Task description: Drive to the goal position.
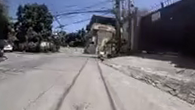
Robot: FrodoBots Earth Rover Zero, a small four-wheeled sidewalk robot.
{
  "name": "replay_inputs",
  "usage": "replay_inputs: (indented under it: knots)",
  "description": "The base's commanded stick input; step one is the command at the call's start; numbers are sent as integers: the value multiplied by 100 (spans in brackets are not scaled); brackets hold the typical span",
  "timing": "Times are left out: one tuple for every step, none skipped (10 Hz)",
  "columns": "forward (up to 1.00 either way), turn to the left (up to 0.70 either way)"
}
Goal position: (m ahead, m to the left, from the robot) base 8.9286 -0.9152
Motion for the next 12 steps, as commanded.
replay_inputs:
  knots:
    - [85, 0]
    - [85, 0]
    - [85, 0]
    - [85, 0]
    - [85, 0]
    - [85, 0]
    - [85, 0]
    - [85, 0]
    - [85, 0]
    - [85, 0]
    - [85, 0]
    - [85, 0]
